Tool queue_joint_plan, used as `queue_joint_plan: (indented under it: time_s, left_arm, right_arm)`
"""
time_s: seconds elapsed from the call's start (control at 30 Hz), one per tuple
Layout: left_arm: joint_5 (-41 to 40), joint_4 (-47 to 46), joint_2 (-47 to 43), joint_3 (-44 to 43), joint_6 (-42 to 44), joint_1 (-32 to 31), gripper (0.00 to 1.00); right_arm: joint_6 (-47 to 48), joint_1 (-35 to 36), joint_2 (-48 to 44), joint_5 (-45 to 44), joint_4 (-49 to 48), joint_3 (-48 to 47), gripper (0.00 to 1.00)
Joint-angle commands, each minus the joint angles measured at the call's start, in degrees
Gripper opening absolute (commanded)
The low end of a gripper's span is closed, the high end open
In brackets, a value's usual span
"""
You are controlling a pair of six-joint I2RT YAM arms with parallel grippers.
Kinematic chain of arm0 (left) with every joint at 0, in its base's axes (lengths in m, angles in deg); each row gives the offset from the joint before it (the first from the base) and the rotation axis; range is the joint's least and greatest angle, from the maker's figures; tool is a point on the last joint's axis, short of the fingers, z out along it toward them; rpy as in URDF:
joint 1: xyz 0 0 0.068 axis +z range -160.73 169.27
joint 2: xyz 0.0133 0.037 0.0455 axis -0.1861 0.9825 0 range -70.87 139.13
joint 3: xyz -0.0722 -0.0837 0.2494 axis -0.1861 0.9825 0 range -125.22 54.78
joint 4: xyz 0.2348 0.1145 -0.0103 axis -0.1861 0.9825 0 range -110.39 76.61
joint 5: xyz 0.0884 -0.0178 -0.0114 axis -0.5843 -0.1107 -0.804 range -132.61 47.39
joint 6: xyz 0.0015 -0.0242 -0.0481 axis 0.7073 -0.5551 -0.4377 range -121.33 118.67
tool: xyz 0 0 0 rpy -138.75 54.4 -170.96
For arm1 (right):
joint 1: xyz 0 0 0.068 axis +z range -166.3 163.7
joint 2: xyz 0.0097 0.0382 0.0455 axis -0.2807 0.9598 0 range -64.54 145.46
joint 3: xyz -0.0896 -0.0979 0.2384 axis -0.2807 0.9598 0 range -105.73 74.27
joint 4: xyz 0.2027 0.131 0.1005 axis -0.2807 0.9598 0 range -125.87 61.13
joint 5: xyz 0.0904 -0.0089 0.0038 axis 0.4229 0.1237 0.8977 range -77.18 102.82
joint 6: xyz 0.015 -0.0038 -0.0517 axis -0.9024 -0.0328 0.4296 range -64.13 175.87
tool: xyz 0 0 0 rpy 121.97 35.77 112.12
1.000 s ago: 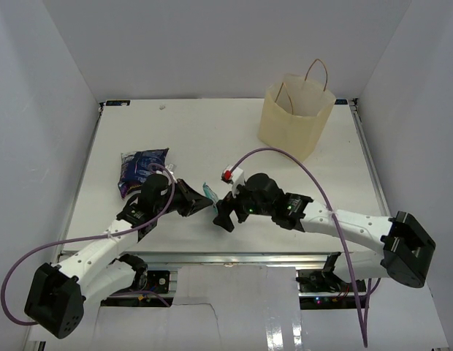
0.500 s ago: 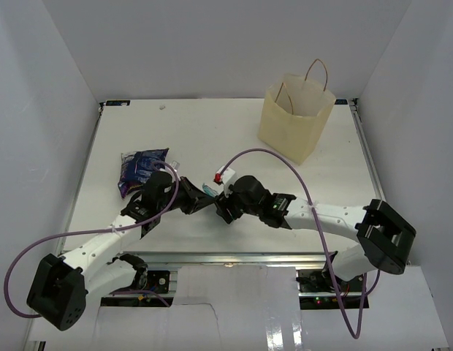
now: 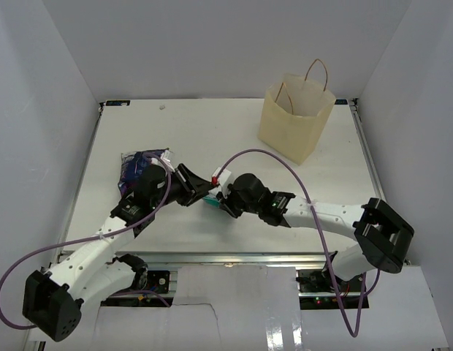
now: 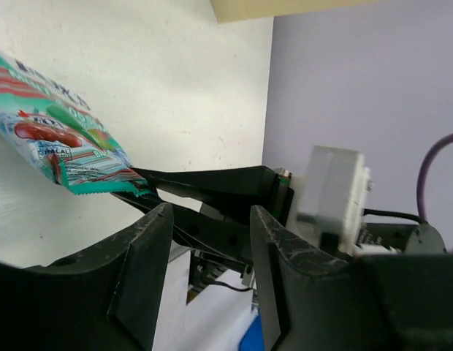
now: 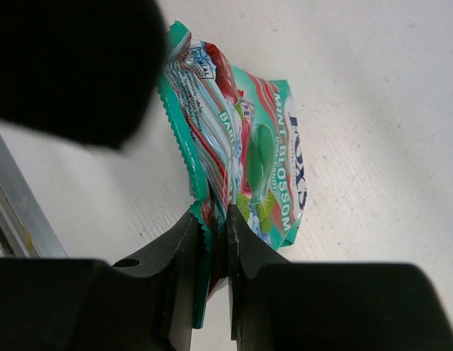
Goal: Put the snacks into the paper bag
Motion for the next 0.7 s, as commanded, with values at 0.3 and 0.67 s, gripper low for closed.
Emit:
queue_joint_plan:
  time_s: [0.3, 0.67]
  left_arm:
    - [-20.48, 23.77, -21.55, -7.29, 14.1, -0.17, 0.62]
    - [-29.01, 33.35, -40.2, 3.54, 5.3, -0.09, 0.78]
  right_arm:
    - [18.37, -16.07, -5.98, 37.43, 16.13, -15.21, 0.08]
    - [26.3, -26.89, -5.11, 46.69, 31.62, -45.44, 0.08]
